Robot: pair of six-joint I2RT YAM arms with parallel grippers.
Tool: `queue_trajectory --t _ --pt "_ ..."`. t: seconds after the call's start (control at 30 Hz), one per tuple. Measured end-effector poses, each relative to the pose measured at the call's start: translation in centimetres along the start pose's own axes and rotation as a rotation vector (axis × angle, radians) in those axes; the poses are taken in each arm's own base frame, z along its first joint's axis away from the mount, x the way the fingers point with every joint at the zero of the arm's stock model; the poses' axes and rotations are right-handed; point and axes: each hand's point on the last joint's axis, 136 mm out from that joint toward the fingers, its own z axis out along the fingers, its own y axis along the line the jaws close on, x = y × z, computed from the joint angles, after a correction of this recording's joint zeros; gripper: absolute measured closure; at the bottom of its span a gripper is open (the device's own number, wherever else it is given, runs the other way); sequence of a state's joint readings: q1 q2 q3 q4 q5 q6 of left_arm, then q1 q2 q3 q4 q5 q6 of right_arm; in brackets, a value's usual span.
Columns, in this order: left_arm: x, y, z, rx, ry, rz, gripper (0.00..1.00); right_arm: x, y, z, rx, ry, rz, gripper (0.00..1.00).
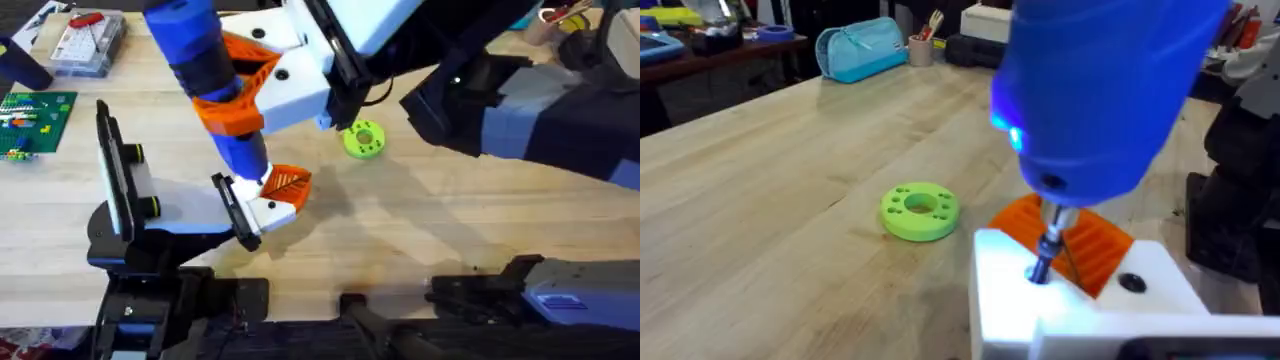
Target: Pick up the gripper from the table and insert it into the empty holder that is missing its gripper. Then pick up a screw, insert it into the mounting hole, and use the screwdriver to tighten it. Finally, clean up the table by picking up the vegetable and placing it into the bucket.
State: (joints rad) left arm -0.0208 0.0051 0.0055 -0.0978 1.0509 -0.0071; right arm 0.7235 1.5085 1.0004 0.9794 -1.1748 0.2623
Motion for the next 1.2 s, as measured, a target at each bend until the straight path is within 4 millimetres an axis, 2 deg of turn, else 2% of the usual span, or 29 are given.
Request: queue_trajectory --t 0.9,1.2 --pt "0.0 0.0 0.0 0.0 0.0 0.0 0.989 -0.1 -0.4 -0.5 0.01 0.002 0.004 0.978" --pt "0.0 0.0 0.0 0.0 0.0 0.0 0.989 -0.7 -0.9 -1.6 0.038 0.005 0.006 0.978"
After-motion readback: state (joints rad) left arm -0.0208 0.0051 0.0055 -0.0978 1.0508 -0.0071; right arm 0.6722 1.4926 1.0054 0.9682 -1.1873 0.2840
